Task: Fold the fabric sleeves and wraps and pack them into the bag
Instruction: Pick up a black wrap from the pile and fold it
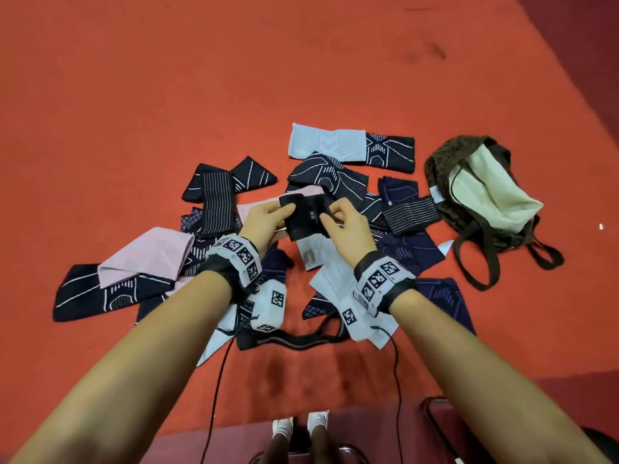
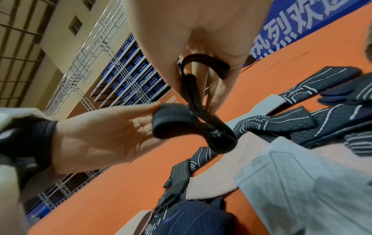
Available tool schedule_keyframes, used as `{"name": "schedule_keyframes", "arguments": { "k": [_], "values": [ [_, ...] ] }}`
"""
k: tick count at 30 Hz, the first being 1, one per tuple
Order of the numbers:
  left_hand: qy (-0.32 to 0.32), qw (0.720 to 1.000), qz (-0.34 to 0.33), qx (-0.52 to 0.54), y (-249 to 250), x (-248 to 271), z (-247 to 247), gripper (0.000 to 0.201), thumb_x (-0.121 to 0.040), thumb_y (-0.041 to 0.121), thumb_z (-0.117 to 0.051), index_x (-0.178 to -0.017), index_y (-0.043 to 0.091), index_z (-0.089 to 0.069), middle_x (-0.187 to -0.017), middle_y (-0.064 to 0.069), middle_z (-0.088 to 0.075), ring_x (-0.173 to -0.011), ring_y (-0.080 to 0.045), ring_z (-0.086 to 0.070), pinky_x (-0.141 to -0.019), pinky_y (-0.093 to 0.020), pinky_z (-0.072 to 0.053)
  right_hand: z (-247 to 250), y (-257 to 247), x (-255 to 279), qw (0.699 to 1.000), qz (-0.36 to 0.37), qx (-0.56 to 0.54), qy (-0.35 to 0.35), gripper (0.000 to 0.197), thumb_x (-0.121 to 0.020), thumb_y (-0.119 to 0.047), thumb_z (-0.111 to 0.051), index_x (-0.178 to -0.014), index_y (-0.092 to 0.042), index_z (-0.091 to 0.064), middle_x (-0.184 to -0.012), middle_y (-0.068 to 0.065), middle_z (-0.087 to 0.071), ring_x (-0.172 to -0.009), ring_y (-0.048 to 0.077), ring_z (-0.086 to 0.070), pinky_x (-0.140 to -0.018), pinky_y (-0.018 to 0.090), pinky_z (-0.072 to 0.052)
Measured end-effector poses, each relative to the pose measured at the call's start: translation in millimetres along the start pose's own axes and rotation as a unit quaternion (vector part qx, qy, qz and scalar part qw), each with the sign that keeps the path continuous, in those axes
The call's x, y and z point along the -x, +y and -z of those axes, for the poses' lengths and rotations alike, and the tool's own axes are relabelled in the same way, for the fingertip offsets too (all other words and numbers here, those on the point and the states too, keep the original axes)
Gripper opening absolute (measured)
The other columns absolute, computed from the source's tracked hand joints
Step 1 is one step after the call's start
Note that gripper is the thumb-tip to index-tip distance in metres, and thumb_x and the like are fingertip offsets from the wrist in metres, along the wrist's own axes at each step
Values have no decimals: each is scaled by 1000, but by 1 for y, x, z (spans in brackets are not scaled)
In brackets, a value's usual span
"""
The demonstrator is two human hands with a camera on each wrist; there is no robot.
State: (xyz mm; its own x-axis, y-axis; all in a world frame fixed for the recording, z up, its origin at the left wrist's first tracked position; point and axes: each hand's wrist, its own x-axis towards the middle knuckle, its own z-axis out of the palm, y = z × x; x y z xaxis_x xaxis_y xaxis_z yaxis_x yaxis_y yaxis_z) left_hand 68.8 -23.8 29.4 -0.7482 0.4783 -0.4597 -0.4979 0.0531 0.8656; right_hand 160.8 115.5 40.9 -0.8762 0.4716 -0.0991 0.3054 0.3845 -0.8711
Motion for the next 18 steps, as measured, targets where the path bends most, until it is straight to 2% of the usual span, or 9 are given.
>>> {"name": "schedule_keyframes", "arguments": {
  "k": [1, 3, 5, 9, 11, 13, 15, 16, 18],
  "values": [
    [-10, 1000, 2, -2, 0, 1, -2, 19, -94, 14, -54, -110, 10, -64, -94, -2, -70, -79, -10, -67, -64, -18, -53, -2, -2, 3, 1000, 1, -5, -12, 10, -92, -16, -56, -93, -7, -54, -86, 9, -62, -82, 20, -58, -77, 28, -46],
    [-27, 1000, 9, -1, 0, 5, -5, 23, -95, 15, -53, -114, 9, -62, -98, -3, -69, -82, -10, -67, -66, -18, -53, -5, -7, 9, 999, -18, -24, -45, 19, -95, -16, -51, -110, -5, -57, -108, 10, -63, -96, 15, -56, -83, 17, -40],
    [-38, 999, 13, 1, -1, 7, -7, 24, -95, 18, -53, -115, 8, -62, -99, -3, -69, -84, -9, -67, -67, -17, -53, -7, -3, 11, 995, -36, -29, -92, 34, -99, -14, -41, -130, -4, -51, -130, 9, -56, -117, 16, -51, -91, 11, -33],
    [-34, 999, 10, -8, -8, 8, -15, 35, -87, 10, -64, -120, 0, -57, -104, -12, -66, -90, -18, -66, -73, -24, -56, -9, 9, 15, 986, -23, -11, -165, 46, -97, 1, -31, -142, -5, -37, -149, 11, -35, -139, 20, -31, -108, 14, -19],
    [-15, 1000, 16, -14, -15, 6, -20, 42, -82, 5, -69, -120, 0, -54, -111, -19, -64, -98, -29, -64, -84, -37, -55, -9, 14, 16, 981, -10, 3, -193, 47, -95, 7, -31, -141, -1, -36, -153, 12, -26, -143, 20, -23, -110, 13, -12],
    [16, 1000, 11, -3, -20, 5, -19, 38, -82, 1, -68, -116, 4, -53, -106, -20, -64, -98, -35, -62, -89, -45, -53, -6, 18, 14, 979, -37, -24, -197, 46, -95, 9, -31, -139, 2, -38, -154, 11, -26, -141, 21, -27, -112, 16, -17],
    [36, 999, 6, 9, -22, 1, -14, 41, -84, -3, -63, -121, 9, -51, -95, -16, -65, -88, -32, -63, -83, -42, -54, 0, 23, 13, 978, -78, -86, -172, 42, -94, 12, -34, -134, 5, -45, -150, 12, -34, -134, 26, -40, -111, 26, -32],
    [36, 999, 6, 10, -20, -1, -10, 44, -85, -2, -61, -125, 13, -50, -90, -13, -66, -81, -28, -65, -77, -37, -57, 4, 26, 12, 980, -85, -97, -152, 41, -93, 11, -36, -131, 4, -49, -145, 14, -41, -129, 27, -46, -108, 25, -36],
    [6, 1000, 12, 18, -15, -1, -4, 47, -88, 0, -58, -128, 24, -51, -88, -10, -68, -72, -19, -67, -65, -28, -58, 11, 29, 12, 988, -85, -79, -101, 38, -93, 2, -46, -131, -3, -51, -138, 13, -49, -127, 24, -47, -100, 12, -37]
  ]
}}
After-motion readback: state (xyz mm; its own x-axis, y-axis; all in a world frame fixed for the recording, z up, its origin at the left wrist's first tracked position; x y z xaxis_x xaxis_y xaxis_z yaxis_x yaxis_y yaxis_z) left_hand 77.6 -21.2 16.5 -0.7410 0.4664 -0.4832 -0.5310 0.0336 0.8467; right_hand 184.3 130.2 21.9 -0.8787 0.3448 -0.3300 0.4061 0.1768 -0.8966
